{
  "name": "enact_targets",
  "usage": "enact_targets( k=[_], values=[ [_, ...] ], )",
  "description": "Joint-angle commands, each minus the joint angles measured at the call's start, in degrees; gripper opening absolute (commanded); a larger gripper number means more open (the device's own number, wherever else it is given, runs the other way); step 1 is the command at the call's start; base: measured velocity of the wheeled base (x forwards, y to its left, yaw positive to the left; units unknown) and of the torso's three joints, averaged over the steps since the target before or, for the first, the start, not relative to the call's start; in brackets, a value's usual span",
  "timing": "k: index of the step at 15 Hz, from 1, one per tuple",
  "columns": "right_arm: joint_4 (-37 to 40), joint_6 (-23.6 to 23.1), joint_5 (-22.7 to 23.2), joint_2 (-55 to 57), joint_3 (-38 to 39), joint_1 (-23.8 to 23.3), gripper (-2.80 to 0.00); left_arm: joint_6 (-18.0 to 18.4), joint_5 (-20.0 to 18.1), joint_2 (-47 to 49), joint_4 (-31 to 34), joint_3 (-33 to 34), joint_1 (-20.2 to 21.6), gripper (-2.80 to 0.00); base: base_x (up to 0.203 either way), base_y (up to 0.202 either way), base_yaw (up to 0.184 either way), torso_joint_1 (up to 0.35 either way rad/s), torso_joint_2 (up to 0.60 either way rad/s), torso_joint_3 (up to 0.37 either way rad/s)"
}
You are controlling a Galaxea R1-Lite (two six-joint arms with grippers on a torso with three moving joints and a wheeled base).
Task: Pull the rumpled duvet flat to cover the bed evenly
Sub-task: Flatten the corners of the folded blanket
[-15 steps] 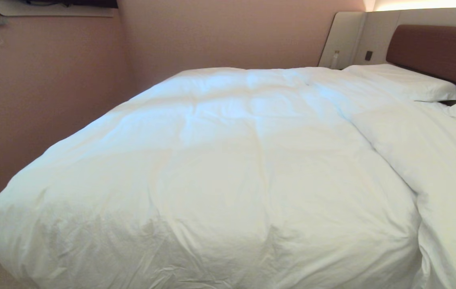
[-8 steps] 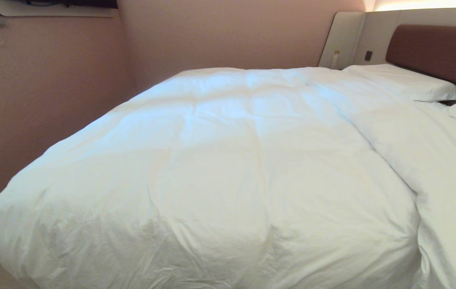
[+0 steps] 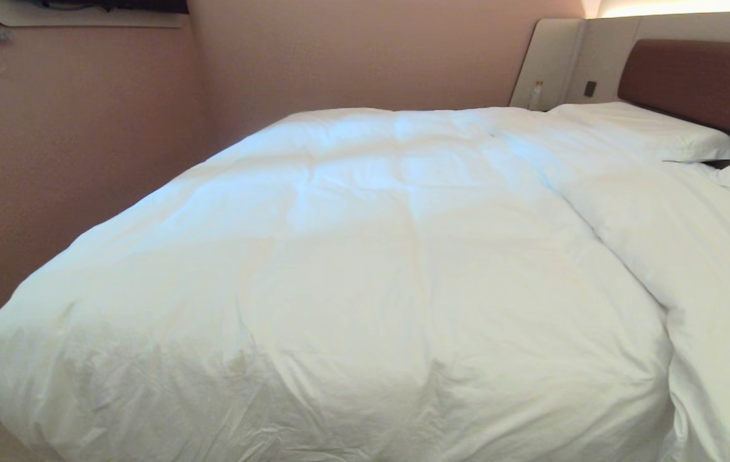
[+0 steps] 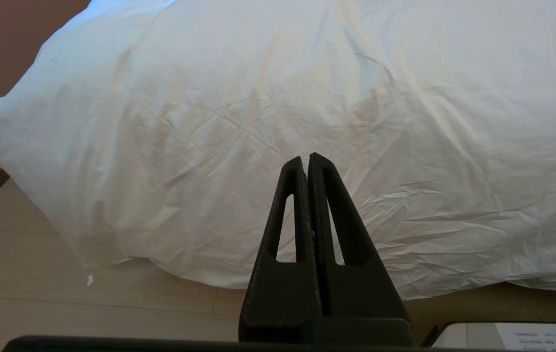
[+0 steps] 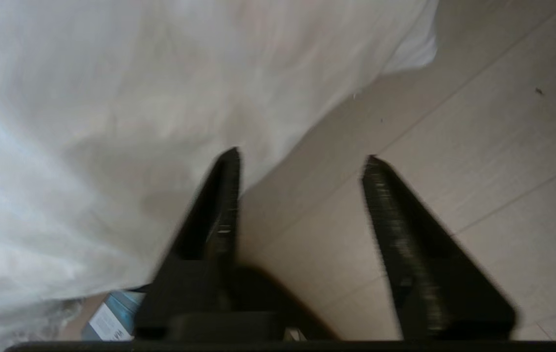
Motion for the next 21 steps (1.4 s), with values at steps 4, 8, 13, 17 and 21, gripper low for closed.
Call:
enact_targets(
  k=[4,8,13,17,21],
  values=[
    [0.83,13.72,3.53,1.10,-8.13,0.45,0.00,0.01,0.04,0.02,0.01,-0.01,0.03,-2.80,0.000,0.000,0.000,0.000,0.00,0.000],
    [0.92,15.36,8.86,5.90,-13.03,0.87,0.00,0.01,0.04,0.02,0.01,-0.01,0.03,-2.80,0.000,0.000,0.000,0.000,0.00,0.000],
    [12.05,14.27,15.06,11.93,-23.69,2.95,0.00,0.01,0.04,0.02,0.01,-0.01,0.03,-2.80,0.000,0.000,0.000,0.000,0.00,0.000],
    [27.33,0.83,17.12,12.93,-26.23,5.84,0.00,0.01,0.04,0.02,0.01,-0.01,0.03,-2.80,0.000,0.000,0.000,0.000,0.00,0.000],
    [34.59,-4.32,17.10,13.33,-28.31,7.85,0.00,0.01,0.04,0.02,0.01,-0.01,0.03,-2.80,0.000,0.000,0.000,0.000,0.00,0.000]
  ],
)
